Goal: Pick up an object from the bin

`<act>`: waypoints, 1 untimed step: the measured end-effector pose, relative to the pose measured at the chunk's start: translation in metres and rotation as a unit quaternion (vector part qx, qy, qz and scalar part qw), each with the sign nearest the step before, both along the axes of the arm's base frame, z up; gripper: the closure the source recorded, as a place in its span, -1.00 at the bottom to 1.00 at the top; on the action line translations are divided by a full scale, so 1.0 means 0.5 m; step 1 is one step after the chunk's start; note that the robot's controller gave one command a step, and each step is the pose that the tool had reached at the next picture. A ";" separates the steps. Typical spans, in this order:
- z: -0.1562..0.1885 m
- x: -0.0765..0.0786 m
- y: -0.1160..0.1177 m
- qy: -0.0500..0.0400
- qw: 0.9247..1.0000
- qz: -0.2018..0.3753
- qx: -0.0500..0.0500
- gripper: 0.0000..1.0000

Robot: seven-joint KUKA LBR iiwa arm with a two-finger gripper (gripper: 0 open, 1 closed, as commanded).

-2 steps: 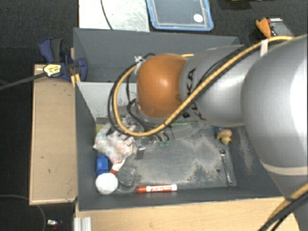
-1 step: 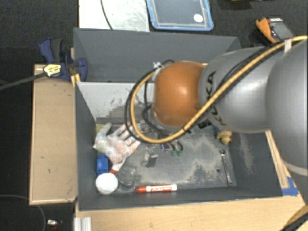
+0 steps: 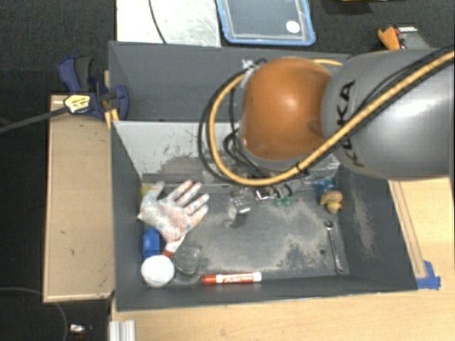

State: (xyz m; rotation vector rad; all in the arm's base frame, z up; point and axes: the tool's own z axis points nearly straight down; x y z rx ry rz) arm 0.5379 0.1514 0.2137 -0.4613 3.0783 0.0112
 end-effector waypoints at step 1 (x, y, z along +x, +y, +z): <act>-0.063 -0.011 0.049 -0.002 0.999 0.042 -0.001 -1.00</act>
Offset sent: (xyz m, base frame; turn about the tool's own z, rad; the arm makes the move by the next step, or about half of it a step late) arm 0.0386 -0.0154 -0.1101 -0.0081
